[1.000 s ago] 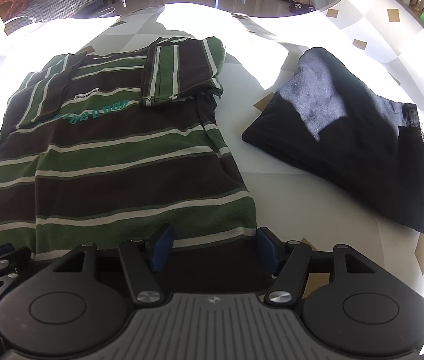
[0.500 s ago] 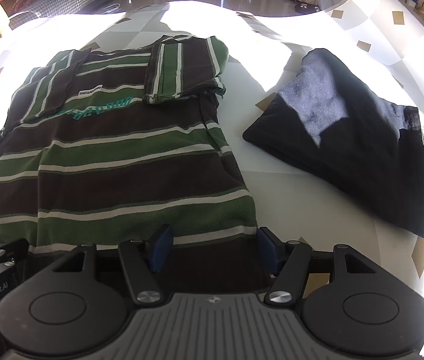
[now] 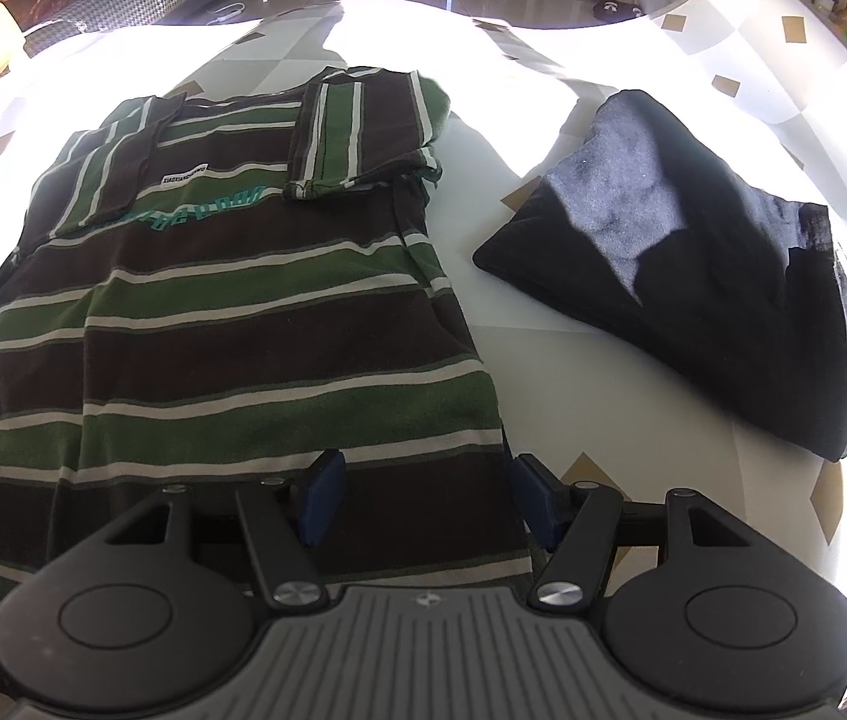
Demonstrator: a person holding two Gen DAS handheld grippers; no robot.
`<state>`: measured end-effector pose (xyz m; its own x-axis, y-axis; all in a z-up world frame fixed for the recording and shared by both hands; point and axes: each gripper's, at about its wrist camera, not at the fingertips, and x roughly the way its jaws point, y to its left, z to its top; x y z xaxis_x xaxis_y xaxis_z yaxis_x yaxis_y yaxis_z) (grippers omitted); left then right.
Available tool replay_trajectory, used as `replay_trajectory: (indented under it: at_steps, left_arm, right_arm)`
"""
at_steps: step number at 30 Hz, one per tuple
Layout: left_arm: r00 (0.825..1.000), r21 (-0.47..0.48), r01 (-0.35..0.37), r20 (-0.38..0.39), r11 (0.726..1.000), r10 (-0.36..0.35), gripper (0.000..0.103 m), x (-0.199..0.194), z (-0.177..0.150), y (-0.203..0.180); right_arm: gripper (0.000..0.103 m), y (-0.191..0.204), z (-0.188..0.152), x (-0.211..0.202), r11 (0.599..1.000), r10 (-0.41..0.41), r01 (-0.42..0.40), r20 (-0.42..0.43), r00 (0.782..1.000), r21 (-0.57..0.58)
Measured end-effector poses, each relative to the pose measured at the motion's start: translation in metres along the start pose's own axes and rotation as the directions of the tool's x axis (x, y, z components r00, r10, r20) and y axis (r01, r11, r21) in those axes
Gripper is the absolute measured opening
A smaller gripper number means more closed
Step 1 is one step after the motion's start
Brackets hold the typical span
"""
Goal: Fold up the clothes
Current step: 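Move both grippers over the striped shirt toward its hem, then lower both grippers to the shirt hem and pinch it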
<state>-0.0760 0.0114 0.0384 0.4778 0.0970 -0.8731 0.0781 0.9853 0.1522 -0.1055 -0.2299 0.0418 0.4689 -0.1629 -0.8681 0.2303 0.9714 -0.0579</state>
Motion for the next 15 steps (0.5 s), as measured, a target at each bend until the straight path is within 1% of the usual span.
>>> replay_trajectory:
  at_steps: [7, 9, 11, 15]
  left_arm:
    - [0.999, -0.031, -0.019, -0.026, 0.999, 0.018, 0.083, -0.004, -0.014, 0.015]
    - [0.999, -0.051, -0.019, -0.035, 0.999, 0.017, 0.085, -0.005, -0.017, 0.020]
    - [0.999, -0.071, -0.021, -0.043, 0.997, 0.018, 0.090, -0.005, -0.019, 0.024]
    - [0.998, -0.085, -0.024, -0.054, 0.996, 0.020, 0.091, -0.002, -0.021, 0.027]
  right_arm:
    - [0.061, 0.002, -0.007, -0.006, 1.000, -0.003, 0.003, -0.001, 1.000, -0.019]
    - [0.061, 0.004, -0.009, -0.008, 1.000, -0.004, 0.003, -0.003, 1.000, -0.027]
    - [0.061, 0.004, -0.011, -0.009, 1.000, -0.004, 0.004, -0.004, 1.000, -0.029]
    - [0.061, 0.004, -0.013, -0.012, 1.000, -0.009, 0.009, -0.004, 1.000, -0.029]
